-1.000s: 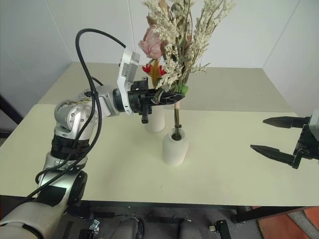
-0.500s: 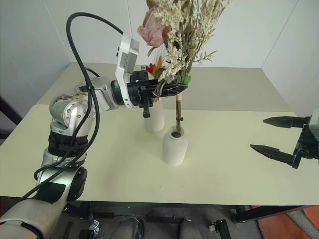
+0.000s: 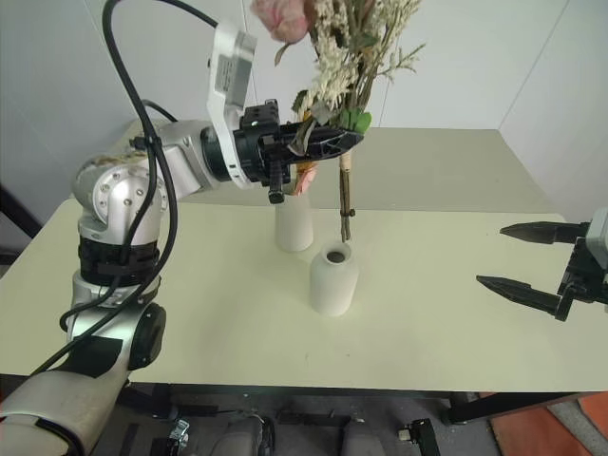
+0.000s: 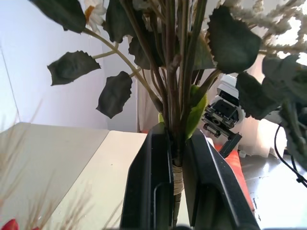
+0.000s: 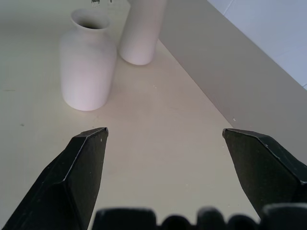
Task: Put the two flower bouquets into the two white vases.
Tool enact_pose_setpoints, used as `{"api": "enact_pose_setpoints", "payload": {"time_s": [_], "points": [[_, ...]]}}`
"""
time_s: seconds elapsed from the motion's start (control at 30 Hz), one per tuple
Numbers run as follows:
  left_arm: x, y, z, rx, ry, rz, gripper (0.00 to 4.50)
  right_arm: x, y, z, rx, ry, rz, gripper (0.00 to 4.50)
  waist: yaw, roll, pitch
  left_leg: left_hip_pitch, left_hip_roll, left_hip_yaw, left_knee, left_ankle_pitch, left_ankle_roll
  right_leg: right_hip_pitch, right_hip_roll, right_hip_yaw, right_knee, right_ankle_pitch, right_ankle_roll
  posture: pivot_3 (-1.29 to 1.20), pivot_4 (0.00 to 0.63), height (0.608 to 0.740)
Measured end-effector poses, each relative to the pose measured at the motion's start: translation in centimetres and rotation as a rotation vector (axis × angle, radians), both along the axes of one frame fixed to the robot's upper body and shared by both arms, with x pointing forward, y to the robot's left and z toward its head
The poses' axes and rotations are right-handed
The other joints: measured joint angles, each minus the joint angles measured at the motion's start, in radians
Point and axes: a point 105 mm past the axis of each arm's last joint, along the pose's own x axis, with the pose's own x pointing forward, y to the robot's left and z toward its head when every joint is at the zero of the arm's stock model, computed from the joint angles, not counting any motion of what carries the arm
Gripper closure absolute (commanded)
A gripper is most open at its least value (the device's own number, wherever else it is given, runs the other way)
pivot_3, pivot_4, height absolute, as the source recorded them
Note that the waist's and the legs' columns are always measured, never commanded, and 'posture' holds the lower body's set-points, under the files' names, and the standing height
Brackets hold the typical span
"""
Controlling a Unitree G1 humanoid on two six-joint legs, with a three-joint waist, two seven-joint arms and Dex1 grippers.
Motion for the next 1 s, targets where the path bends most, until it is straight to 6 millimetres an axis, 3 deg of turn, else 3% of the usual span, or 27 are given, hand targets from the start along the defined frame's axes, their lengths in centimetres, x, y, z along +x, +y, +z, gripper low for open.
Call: {"api": "enact_pose_setpoints", "payload": {"time_s": [0.73,1.0], "points": [[1.8,0.2,-3.1,0.036,0.122,0.051,4.40,0.2,-0.3,-0.6,-0.024,0.011,-0.028,0.00,0.000,0.000,0.000,0.000,0.000,0.000,0.000,0.000,0.000,0.000,0.000,0.000,0.000,0.000,0.000,0.00,0.150,0.740],[2.2,-0.1,-5.3,0.083,0.157,0.064,4.40,0.2,-0.4,-0.7,-0.034,0.006,-0.033,0.00,0.000,0.000,0.000,0.000,0.000,0.000,0.000,0.000,0.000,0.000,0.000,0.000,0.000,0.000,0.000,0.00,0.150,0.740]]}}
